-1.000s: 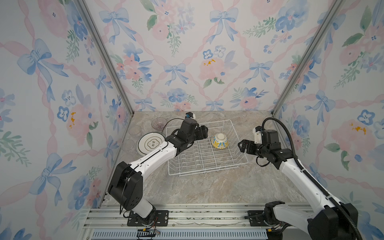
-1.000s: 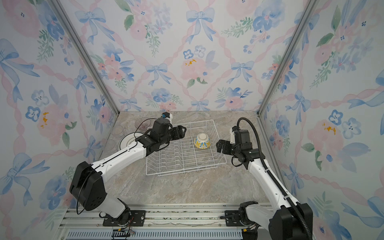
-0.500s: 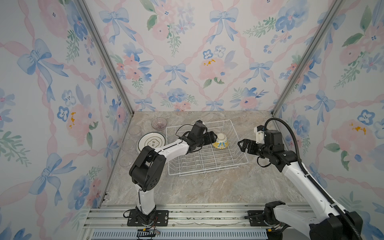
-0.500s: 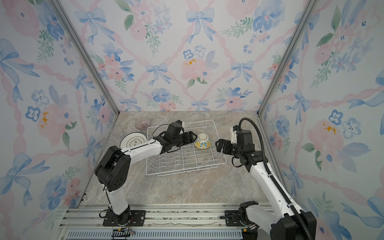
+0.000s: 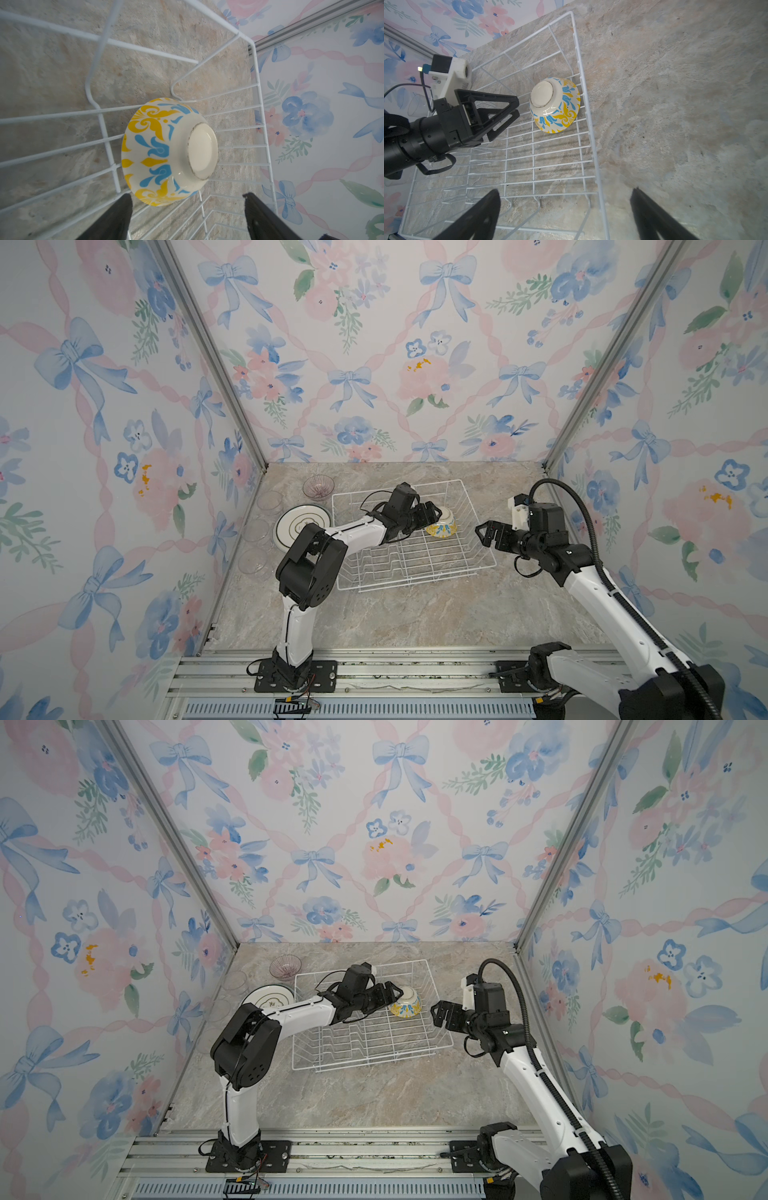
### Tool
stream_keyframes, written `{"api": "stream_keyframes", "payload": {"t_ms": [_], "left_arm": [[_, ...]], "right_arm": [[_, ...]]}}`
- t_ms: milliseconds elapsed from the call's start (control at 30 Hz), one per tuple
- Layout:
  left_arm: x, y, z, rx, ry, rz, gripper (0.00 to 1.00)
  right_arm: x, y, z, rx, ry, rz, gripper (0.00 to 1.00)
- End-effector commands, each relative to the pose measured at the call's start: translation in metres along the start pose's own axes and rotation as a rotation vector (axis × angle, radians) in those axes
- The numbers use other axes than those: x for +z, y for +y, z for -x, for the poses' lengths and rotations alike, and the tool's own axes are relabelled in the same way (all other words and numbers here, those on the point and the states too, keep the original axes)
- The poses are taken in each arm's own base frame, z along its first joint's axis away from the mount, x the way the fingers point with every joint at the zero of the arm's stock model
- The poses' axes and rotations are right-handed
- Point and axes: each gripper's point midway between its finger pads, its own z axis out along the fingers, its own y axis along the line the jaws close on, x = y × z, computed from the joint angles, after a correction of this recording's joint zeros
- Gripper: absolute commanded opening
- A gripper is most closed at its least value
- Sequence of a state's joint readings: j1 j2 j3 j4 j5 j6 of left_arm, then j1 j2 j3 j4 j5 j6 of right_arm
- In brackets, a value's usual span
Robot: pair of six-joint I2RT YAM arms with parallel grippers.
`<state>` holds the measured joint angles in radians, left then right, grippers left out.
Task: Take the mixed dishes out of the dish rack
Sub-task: 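Move the left gripper over the rack to the yellow-and-blue bowl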
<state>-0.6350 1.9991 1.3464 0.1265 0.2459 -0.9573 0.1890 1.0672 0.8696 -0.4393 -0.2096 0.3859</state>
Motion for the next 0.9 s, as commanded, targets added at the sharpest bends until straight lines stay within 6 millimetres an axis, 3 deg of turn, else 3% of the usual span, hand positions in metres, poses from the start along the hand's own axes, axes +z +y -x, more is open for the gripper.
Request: {"api": "stream_keyframes", "payload": {"t_ms": [0,200,400,867], "left_arm": [[0.009,-0.003,0.001,-0.020,0.014,-0.026,0.86],[0.019,0.003,-0.001,-0.036,0.030,-0.020,0.88],[0.023,0.012,0.001,-0.050,0.027,-0.004,0.98],[0.033,0.021,0.002,-0.077,0.036,-0.003,0.98]], "right_arm": [[-0.004,-0.003,0.001,0.013,-0.016,-0.001,1.00],[-0.006,-0.007,0.000,0.018,-0.021,-0.005,1.00],[-0.007,-0.006,-0.001,0.021,-0.021,0.004,0.99],[-0.004,-0.013,-0.001,0.044,-0.016,-0.015,0.97]]}}
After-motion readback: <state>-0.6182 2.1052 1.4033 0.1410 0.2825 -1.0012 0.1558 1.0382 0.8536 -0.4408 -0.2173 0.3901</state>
